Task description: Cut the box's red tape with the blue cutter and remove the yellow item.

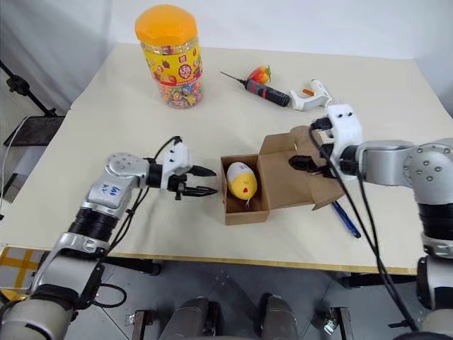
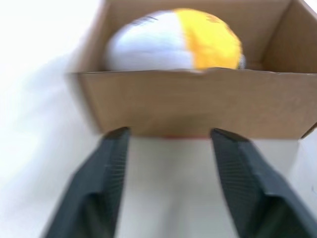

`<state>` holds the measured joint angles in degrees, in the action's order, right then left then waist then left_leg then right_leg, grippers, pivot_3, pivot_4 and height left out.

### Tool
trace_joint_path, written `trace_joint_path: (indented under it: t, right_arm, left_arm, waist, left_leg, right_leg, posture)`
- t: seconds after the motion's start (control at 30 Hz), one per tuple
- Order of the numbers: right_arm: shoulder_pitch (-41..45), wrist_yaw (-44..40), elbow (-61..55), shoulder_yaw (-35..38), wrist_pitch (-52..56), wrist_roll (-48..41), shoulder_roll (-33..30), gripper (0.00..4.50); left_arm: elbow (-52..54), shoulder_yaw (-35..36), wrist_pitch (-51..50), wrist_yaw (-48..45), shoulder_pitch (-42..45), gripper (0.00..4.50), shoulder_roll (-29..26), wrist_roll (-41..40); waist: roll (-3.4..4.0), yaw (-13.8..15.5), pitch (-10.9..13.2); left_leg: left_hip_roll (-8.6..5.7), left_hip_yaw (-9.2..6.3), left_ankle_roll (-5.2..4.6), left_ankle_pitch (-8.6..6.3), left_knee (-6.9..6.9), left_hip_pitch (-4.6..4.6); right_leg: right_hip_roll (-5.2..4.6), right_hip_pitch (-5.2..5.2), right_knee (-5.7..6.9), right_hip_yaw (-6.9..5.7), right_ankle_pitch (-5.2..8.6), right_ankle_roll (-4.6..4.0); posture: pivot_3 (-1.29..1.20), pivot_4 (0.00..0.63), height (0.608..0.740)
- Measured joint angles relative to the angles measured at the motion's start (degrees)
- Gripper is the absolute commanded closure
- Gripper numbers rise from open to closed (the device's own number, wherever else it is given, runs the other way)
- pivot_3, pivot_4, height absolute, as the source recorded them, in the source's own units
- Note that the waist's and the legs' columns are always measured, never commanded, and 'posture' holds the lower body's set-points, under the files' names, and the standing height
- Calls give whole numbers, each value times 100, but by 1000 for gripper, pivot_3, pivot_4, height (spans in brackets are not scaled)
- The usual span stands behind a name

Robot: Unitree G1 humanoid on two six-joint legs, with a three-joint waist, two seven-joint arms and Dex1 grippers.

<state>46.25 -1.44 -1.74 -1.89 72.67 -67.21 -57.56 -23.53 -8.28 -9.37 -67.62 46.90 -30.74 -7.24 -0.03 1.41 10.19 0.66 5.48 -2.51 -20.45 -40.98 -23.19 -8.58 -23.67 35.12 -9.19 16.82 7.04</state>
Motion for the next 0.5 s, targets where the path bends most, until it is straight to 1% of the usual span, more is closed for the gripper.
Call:
trace_joint_path:
  t: [0.1,0.17,0.27,0.4,0.5]
  right_arm:
    - [-211,-1037,-88,22,-214,506,-504,0]
    - [-506,-1822,-205,197,-468,783,-909,0]
    - [-840,-2652,-429,606,-838,1025,-1161,0]
    - [-1637,-3564,-900,1187,-1328,1227,-1207,0]
    - [-2615,-4312,-1551,1812,-1892,1427,-1173,0]
  left_arm:
    - [26,161,-80,-86,253,16,-108,-144]
    - [251,379,-138,-115,356,16,-35,-423]
    - [662,465,-147,-146,547,16,161,-679]
    - [911,290,-74,-244,616,16,306,-704]
    - [873,-116,193,-476,688,16,488,-547]
  waist:
    - [0,28,0]
    - [-1,38,1]
    - [-1,18,1]
    - [-1,14,1]
    - [-2,48,1]
  left_leg:
    - [-5,3,-1,-1,-2,-3]
    - [-5,2,-4,-2,-2,-5]
    - [-6,0,-6,-3,-4,0]
    - [-6,3,-5,-3,-6,8]
    - [-9,6,-5,-3,-7,9]
  right_leg:
    - [-2,1,-2,-4,-1,1]
    - [-2,2,-4,-6,-2,4]
    - [-2,5,-5,0,-5,10]
    - [0,12,-4,1,-5,10]
    - [2,16,-5,-1,-6,11]
  posture:
    - [0,150,740]
    - [0,150,740]
    - [0,150,740]
    - [0,150,740]
    - [0,150,740]
